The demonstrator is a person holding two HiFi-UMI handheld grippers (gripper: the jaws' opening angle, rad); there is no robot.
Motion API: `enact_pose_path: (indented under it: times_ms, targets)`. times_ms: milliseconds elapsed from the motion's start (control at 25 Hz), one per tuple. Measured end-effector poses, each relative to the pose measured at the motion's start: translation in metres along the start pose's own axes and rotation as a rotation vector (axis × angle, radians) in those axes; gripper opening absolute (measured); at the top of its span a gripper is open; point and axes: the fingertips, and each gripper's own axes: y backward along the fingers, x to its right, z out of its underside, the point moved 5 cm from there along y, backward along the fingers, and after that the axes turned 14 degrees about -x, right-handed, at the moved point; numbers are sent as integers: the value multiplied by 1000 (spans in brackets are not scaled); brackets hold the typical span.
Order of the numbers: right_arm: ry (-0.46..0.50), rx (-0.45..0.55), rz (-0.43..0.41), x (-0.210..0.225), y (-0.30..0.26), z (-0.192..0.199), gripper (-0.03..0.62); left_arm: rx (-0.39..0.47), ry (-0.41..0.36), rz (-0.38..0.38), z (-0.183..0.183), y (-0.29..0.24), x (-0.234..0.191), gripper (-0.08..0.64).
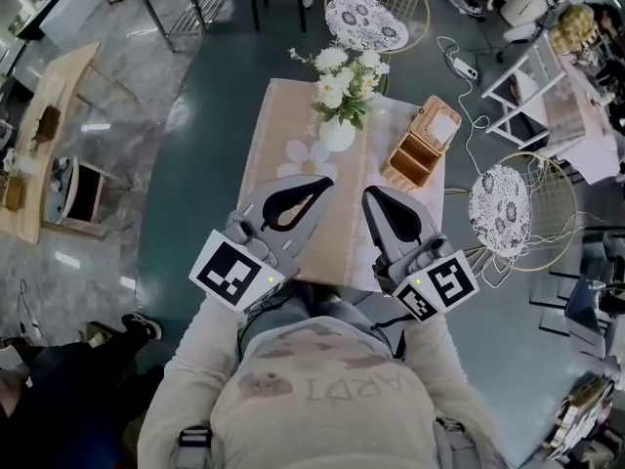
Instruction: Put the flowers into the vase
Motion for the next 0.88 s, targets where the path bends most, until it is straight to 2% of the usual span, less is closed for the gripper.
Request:
enact_pose_path:
  times_ms: [120, 320, 880]
  targets:
    - [30, -2, -39, -12, 18, -2, 26, 4, 9, -22, -3, 4, 19, 0]
    - [67, 17, -71, -26, 40, -6, 26, 23, -20, -38, -10, 9, 45, 0]
    - [90, 58, -88, -47, 69, -10, 26, 46, -47, -56, -20, 24, 78, 0]
